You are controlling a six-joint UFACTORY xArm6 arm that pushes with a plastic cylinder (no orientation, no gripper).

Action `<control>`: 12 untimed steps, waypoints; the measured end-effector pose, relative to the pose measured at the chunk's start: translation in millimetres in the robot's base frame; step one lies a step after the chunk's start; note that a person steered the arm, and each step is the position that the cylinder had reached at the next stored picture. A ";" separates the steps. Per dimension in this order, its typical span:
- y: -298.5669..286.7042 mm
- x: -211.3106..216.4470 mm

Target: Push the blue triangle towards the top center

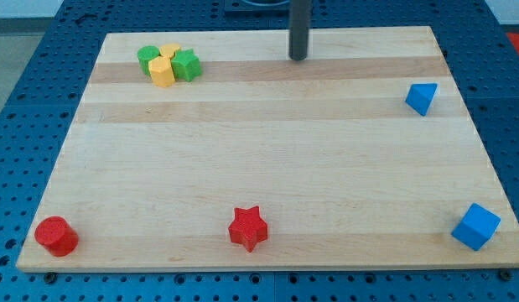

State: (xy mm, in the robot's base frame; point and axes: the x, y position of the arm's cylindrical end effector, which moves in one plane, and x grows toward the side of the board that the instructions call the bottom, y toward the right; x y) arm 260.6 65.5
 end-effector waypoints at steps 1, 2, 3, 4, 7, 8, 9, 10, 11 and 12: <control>54.9 0.1; 117.4 2.4; 163.0 17.0; 199.3 48.8; 202.5 136.8; 179.8 141.6; 178.2 123.2; 169.8 109.7; 149.9 107.2; 137.9 91.9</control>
State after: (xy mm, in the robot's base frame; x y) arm 352.5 203.4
